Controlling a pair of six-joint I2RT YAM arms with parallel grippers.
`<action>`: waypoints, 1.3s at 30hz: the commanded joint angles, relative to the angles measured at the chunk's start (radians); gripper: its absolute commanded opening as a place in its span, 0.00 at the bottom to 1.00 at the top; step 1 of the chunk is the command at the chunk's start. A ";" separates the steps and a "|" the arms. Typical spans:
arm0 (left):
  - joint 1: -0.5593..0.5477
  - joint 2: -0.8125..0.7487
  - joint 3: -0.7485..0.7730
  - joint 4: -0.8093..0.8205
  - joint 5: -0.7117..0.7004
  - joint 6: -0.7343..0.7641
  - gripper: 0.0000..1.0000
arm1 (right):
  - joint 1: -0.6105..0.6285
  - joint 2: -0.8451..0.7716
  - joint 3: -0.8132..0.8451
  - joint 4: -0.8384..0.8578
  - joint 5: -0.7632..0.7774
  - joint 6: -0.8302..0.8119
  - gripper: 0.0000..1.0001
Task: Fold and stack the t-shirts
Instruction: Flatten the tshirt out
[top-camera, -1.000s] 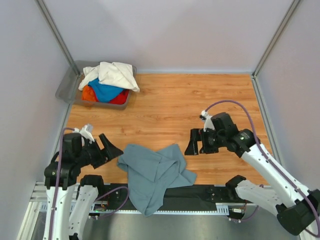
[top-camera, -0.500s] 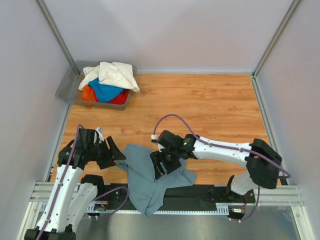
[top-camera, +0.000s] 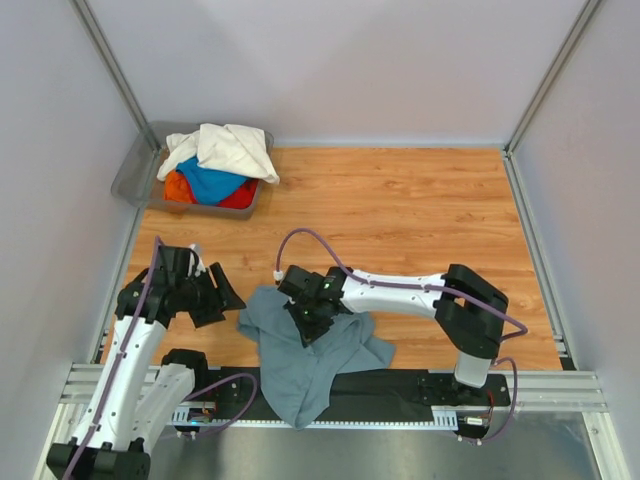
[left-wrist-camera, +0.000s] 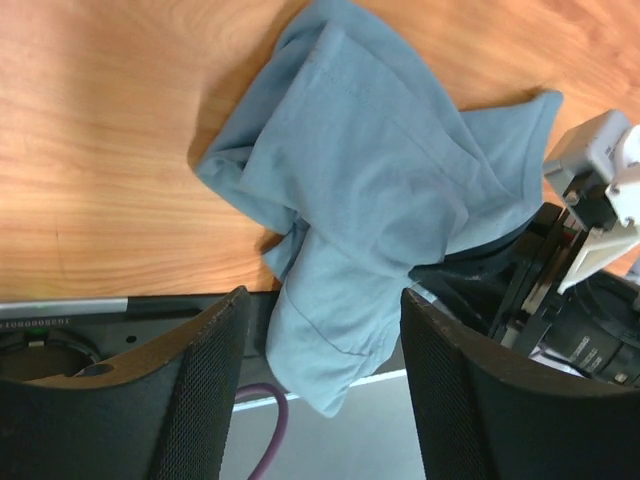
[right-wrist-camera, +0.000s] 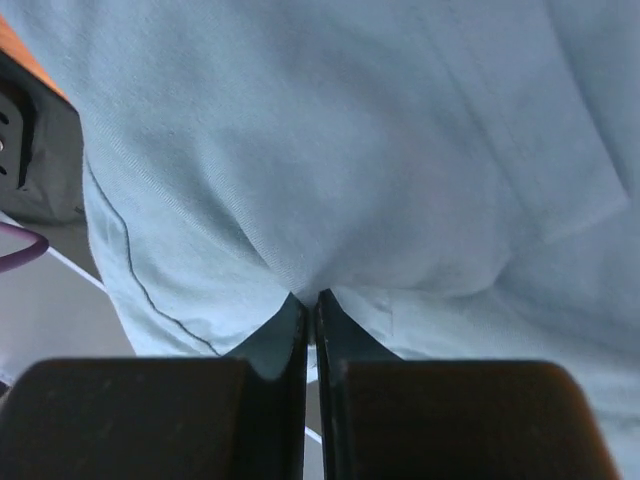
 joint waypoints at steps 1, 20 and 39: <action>-0.004 0.048 0.106 0.045 0.038 0.106 0.69 | -0.072 -0.110 0.053 -0.104 0.084 -0.018 0.00; -1.029 0.672 0.492 0.039 -0.388 0.111 0.69 | -0.660 -0.586 -0.134 -0.190 -0.172 0.011 0.01; -1.412 0.856 0.350 0.206 -0.397 -0.181 0.44 | -0.682 -0.715 -0.295 -0.173 -0.192 -0.006 0.00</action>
